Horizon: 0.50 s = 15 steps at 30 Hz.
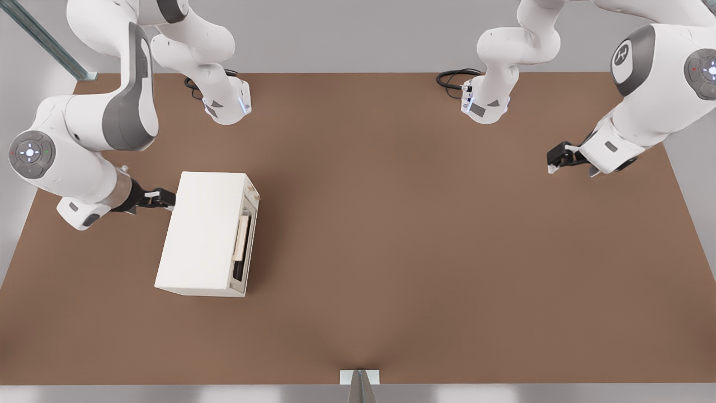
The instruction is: Keep left arm still and open the oven door with right arm
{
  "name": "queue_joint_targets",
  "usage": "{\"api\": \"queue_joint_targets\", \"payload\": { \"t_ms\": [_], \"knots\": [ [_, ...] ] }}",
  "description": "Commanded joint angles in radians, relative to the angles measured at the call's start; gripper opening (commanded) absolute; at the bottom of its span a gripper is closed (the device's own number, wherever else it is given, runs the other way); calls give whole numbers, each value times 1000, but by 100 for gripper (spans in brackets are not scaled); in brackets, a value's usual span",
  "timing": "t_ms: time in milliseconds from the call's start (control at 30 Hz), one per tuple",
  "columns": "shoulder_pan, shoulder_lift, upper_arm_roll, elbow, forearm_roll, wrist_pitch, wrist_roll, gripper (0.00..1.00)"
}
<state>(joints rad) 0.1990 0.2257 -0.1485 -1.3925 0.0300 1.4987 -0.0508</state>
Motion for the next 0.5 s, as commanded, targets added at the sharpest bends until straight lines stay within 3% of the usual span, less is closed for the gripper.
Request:
{"api": "queue_joint_targets", "payload": {
  "t_ms": [0, 67, 100, 133, 200, 267, 300, 400, 467],
  "knots": [
    [0, -2, 0, 3, -2, -9, -57, 100],
    [26, 14, 17, 1, -33, -17, -63, 100],
    [126, 70, 33, 24, -99, -14, -55, 100],
    [256, 165, 37, 105, -214, -17, -41, 84],
    [379, 257, 30, 178, -231, -28, 212, 39],
    [447, 323, 33, 280, -234, -52, 410, 35],
    [488, 363, 21, 317, -239, -78, 437, 22],
    [514, 440, 21, 345, -344, -135, 592, 21],
    [597, 523, -83, 377, -463, -198, 608, 21]
  ]
}}
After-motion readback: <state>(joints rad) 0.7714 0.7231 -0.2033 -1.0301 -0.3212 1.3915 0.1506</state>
